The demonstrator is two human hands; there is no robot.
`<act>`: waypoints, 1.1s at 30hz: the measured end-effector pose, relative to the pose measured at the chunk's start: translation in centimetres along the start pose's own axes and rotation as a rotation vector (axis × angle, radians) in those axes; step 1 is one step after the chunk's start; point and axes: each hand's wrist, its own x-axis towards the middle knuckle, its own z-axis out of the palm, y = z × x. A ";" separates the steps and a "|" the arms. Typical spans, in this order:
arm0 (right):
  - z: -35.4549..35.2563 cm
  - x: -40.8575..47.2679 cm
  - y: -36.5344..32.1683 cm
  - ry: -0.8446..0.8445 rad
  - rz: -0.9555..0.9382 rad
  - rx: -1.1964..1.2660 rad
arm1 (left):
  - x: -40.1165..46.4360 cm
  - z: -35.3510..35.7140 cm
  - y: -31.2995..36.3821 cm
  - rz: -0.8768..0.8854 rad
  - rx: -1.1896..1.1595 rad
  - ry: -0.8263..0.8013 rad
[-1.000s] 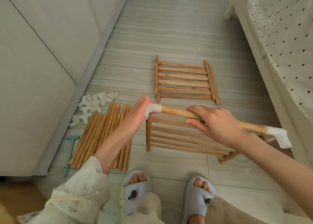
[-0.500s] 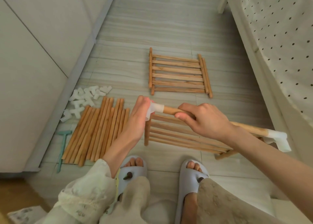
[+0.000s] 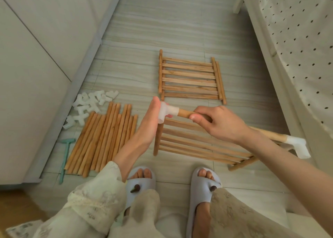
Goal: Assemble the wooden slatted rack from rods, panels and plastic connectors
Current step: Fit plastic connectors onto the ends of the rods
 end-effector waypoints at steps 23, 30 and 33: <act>-0.8 0.6 2.2 -0.064 0.102 0.107 | 3.4 -3.3 -7.0 -0.196 -0.391 -0.616; 0.2 2.8 -4.0 -0.201 0.078 0.005 | 3.3 -4.0 -7.5 -0.178 -0.443 -0.689; 0.9 3.5 -5.9 -0.256 0.062 -0.120 | 2.9 -4.2 -7.4 -0.167 -0.432 -0.706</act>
